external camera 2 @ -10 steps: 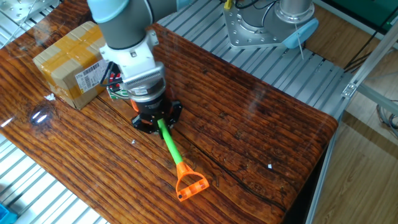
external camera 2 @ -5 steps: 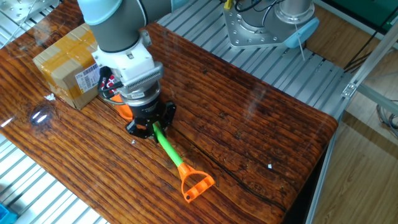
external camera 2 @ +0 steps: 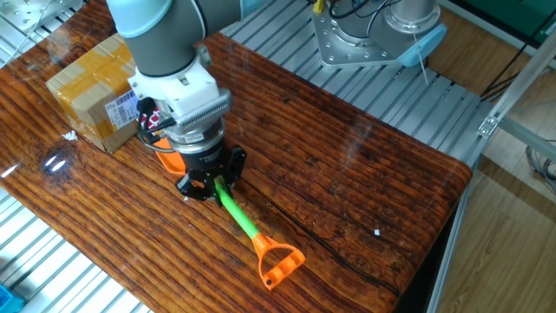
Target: Use a shovel to scoop up an object
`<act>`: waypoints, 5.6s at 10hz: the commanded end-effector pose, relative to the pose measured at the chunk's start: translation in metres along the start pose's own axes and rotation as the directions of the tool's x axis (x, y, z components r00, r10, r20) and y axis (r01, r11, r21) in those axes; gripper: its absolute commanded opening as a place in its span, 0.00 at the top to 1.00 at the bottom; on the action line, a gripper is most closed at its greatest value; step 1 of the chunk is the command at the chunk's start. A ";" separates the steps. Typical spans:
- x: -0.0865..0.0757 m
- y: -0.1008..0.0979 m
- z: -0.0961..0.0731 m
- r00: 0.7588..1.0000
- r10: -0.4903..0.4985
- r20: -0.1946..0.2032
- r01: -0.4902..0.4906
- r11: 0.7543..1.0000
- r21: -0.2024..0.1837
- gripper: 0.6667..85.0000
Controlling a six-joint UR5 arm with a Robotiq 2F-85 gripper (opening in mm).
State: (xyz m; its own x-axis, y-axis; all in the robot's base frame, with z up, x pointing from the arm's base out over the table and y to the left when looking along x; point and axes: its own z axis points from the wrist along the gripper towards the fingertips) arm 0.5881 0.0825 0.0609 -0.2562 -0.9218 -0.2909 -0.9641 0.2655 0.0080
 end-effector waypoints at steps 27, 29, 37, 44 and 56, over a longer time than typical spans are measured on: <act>-0.009 0.047 -0.073 0.905 -0.103 0.412 0.107 0.994 0.013 1.00; -0.006 0.046 -0.075 0.903 -0.105 0.416 0.109 0.994 0.014 1.00; 0.003 0.041 -0.061 0.894 -0.127 0.429 0.126 0.992 0.032 1.00; 0.000 0.035 -0.050 0.882 -0.150 0.447 0.137 0.989 0.060 1.00; -0.009 0.034 -0.053 0.862 -0.159 0.481 0.141 0.987 0.074 1.00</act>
State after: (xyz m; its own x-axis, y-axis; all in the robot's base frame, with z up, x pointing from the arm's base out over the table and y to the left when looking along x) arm 0.5509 0.0846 0.1107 -0.0339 -0.7095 -0.7039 -0.9846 0.1445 -0.0982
